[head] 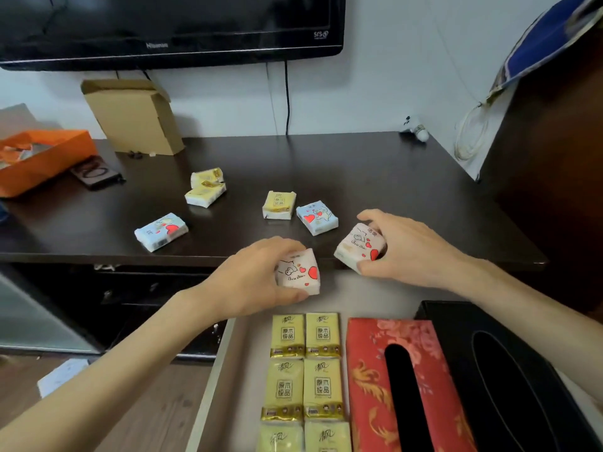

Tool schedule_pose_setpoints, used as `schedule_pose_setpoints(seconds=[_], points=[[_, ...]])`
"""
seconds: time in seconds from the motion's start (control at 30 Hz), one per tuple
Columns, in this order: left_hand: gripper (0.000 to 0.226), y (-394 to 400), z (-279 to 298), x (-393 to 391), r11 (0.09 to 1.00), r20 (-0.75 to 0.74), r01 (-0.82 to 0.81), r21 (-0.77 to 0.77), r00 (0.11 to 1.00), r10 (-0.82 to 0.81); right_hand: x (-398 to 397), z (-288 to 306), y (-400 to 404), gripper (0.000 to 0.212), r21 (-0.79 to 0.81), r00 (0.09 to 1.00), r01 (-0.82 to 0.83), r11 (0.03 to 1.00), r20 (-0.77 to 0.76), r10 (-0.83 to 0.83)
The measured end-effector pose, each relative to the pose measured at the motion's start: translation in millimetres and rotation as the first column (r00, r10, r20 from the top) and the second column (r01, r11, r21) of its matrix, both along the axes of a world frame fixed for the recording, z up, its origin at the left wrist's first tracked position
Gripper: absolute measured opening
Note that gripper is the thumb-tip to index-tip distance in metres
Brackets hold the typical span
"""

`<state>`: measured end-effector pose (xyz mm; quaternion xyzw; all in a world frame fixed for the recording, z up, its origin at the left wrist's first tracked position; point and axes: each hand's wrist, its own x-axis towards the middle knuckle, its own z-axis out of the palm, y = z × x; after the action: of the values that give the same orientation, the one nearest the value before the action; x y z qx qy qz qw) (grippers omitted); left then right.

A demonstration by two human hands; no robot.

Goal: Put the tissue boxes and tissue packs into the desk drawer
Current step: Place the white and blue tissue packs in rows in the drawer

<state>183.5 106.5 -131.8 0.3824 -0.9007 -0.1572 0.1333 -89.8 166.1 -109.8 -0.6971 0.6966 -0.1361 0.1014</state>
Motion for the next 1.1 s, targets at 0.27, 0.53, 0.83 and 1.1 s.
schedule_pose_setpoints(seconds=[0.27,0.53,0.83,1.1], points=[[0.076,30,-46,34,0.996,0.126,0.044,0.077,0.991,-0.054,54,-48,41,0.079,0.169,0.96,-0.28,0.945,0.069,0.272],[0.075,29,-62,21,0.995,0.162,0.076,0.058,0.983,-0.084,72,-71,22,0.064,0.238,0.963,-0.265,0.934,0.01,0.27],[0.075,32,-75,21,0.994,0.194,0.11,0.007,0.975,-0.109,72,-73,22,0.075,0.304,0.955,-0.292,0.907,0.036,0.295],[0.08,33,-74,22,0.995,0.181,0.101,0.009,0.978,-0.101,71,-70,24,0.076,0.268,0.948,-0.317,0.91,0.067,0.31]])
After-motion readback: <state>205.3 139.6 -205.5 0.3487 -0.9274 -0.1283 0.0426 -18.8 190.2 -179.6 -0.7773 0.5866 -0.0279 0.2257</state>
